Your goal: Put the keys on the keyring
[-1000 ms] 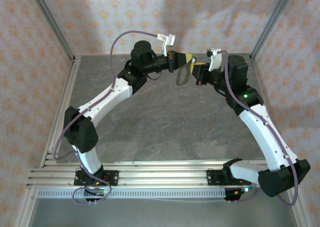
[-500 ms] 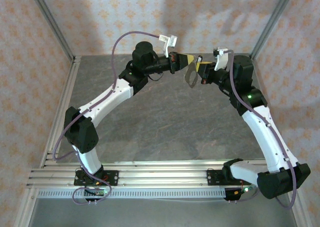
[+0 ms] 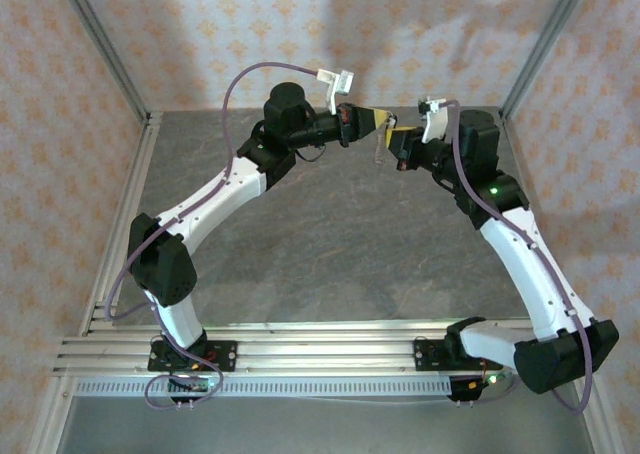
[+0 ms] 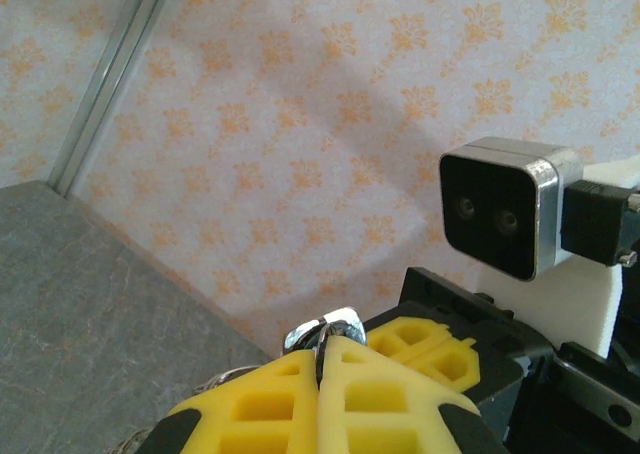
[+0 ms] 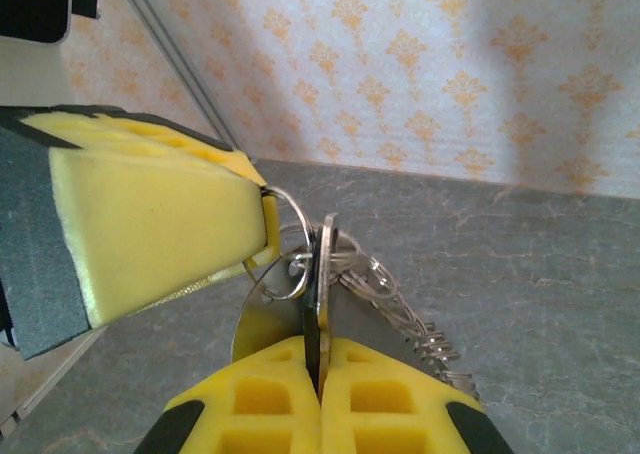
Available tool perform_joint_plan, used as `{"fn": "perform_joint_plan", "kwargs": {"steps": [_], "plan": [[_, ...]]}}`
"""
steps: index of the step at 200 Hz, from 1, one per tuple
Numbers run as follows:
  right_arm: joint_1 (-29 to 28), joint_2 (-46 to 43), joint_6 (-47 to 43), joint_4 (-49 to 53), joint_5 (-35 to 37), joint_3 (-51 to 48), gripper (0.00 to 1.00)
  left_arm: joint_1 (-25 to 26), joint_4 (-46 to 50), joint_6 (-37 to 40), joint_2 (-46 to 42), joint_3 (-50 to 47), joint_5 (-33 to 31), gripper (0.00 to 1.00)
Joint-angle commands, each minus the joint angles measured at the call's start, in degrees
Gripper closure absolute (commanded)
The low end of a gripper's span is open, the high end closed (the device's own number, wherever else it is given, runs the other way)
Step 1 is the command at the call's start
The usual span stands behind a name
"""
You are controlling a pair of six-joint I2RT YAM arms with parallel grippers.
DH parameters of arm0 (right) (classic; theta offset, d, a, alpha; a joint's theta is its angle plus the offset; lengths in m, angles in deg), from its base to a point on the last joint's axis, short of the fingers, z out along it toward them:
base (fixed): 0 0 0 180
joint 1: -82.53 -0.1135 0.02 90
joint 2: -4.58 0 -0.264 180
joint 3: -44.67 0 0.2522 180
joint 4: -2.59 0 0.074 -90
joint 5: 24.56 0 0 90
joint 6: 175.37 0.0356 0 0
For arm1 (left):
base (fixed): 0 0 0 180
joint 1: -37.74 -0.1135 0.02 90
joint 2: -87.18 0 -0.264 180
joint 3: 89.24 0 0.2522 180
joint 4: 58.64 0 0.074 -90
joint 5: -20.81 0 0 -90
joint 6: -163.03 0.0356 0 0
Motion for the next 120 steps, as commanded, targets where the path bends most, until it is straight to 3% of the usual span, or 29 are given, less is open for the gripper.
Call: {"fn": "perform_joint_plan", "kwargs": {"steps": [1,120], "plan": [[-0.7,0.1,-0.6,-0.4,-0.1,2.2,1.0,-0.1,-2.1,0.5,-1.8,1.8,1.0,1.0],[2.5,-0.6,-1.4,2.0,0.2,5.5,1.0,-0.1,-2.1,0.5,-2.1,0.7,1.8,1.0]]}}
